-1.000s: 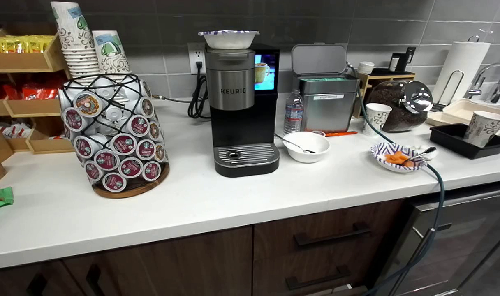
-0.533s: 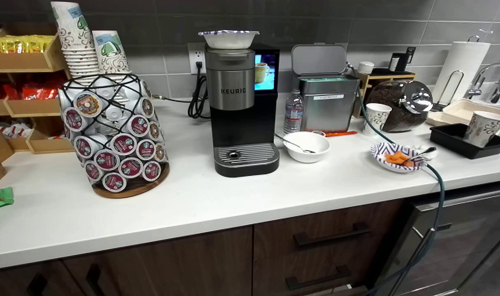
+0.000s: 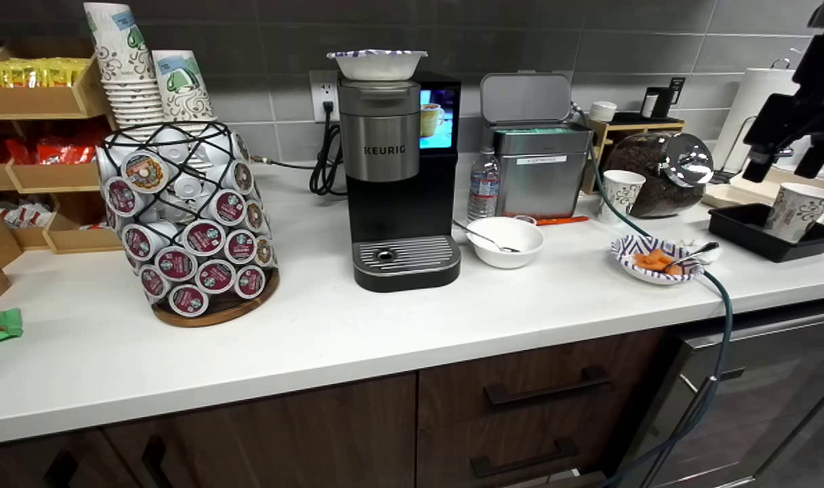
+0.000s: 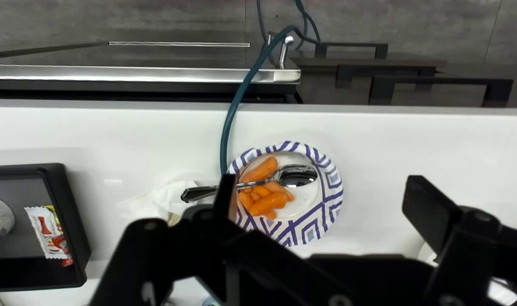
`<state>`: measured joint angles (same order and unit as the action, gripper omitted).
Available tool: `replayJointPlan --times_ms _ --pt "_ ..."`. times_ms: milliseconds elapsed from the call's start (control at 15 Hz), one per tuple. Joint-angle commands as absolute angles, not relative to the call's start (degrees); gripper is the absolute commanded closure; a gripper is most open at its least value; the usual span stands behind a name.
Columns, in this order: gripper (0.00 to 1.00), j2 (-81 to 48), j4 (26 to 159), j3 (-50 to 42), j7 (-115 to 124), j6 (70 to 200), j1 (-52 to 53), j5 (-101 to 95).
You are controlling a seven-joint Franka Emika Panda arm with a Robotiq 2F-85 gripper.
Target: Take one orange object out of the bowl and place it in the white bowl.
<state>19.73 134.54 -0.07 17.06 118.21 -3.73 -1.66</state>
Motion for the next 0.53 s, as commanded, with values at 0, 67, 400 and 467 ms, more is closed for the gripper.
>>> replayJointPlan --times_ms 0,67,400,467 --pt "0.0 10.5 129.6 1.7 24.2 121.5 -5.1 -3.9" --pt "0.0 8.1 128.6 1.9 27.6 121.1 -5.2 -4.0" --pt "0.0 4.9 127.9 0.6 30.0 120.6 -3.7 -2.4" --pt "0.0 3.8 127.3 0.5 30.3 120.6 -3.5 -2.4"
